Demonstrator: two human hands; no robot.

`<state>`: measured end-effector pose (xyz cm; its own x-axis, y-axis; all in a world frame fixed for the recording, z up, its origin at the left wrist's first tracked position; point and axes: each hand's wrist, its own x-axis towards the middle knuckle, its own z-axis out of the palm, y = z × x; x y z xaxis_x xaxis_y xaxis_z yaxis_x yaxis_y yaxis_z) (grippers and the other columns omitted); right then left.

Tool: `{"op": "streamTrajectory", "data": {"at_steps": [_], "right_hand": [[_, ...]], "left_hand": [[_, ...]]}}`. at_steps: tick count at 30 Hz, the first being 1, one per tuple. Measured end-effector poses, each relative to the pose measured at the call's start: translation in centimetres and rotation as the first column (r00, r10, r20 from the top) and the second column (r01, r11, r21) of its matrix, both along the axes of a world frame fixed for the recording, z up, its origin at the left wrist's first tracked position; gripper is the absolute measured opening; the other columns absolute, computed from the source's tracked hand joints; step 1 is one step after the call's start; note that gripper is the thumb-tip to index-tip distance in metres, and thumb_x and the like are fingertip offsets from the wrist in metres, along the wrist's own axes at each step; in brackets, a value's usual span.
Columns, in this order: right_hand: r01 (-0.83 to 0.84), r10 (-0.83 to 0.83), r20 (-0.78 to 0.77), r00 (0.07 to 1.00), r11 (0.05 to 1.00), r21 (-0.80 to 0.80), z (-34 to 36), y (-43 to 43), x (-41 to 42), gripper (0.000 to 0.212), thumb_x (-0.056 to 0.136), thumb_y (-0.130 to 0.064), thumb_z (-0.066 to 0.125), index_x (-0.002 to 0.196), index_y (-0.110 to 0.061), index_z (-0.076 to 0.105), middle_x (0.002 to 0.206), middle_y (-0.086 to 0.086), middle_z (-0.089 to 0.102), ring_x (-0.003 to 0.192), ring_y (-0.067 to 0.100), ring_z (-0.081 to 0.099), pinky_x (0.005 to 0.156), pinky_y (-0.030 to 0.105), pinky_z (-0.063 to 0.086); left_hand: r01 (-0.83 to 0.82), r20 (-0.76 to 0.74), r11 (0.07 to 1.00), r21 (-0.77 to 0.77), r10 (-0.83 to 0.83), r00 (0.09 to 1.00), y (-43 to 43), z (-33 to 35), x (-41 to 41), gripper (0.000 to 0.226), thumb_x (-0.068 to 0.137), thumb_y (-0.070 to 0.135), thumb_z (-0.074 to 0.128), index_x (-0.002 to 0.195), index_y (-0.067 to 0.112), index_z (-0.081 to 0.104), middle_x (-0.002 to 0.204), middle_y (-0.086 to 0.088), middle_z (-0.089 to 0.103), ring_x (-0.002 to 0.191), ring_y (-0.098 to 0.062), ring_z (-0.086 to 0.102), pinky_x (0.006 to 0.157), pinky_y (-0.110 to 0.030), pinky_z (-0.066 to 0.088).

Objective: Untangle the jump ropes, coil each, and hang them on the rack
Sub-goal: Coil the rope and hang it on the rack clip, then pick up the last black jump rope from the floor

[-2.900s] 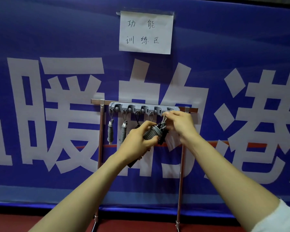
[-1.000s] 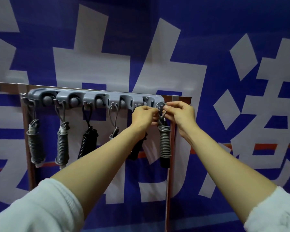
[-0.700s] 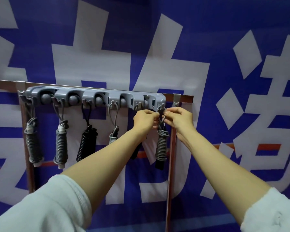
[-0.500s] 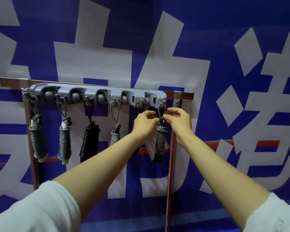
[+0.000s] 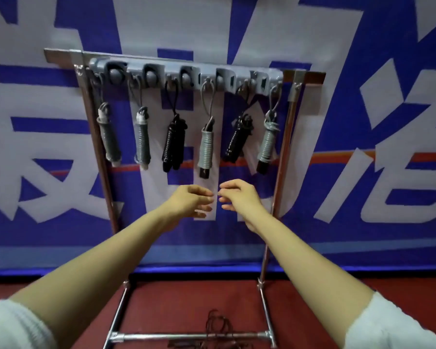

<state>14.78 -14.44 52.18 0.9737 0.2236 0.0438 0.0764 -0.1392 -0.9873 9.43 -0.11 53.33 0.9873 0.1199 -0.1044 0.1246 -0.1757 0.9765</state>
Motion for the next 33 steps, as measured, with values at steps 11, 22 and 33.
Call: {"op": "streamTrajectory", "data": {"at_steps": [11,22,33], "right_hand": [[-0.088,0.033,-0.448,0.893,0.991,-0.102,-24.7,6.7,-1.5,0.018,0.094,-0.003,0.053,0.085,-0.018,0.055,0.077,0.002,0.061,0.063,0.011,0.054,0.060,0.024,0.046],[-0.012,-0.116,-0.581,0.806,0.977,-0.212,-47.5,3.6,-1.7,0.013,0.094,-0.001,0.052,0.097,-0.011,0.061,0.083,0.001,0.064,0.072,0.009,0.060,0.063,0.019,0.051],[-0.132,-0.114,-0.393,0.912,0.826,-0.547,-60.9,-0.2,-5.0,0.025,0.088,-0.003,0.063,0.113,-0.007,0.066,0.116,0.011,0.064,0.109,0.025,0.059,0.097,0.028,0.041]], "left_hand": [[-0.161,-0.399,0.987,-0.031,0.135,0.907,7.1,-23.8,-1.8,0.019,0.094,0.001,0.056,0.082,0.015,0.060,0.080,-0.003,0.062,0.069,-0.014,0.059,0.059,-0.023,0.051],[-0.246,-0.607,0.964,-0.098,0.138,0.782,7.3,-46.1,-1.5,0.023,0.091,-0.005,0.052,0.080,0.014,0.060,0.084,-0.007,0.058,0.075,-0.018,0.055,0.065,-0.026,0.050],[0.272,-0.501,0.832,0.484,0.009,0.865,5.1,-58.5,0.2,0.038,0.092,0.000,0.047,0.123,0.011,0.065,0.121,-0.015,0.067,0.116,-0.032,0.059,0.095,-0.030,0.040]]}}
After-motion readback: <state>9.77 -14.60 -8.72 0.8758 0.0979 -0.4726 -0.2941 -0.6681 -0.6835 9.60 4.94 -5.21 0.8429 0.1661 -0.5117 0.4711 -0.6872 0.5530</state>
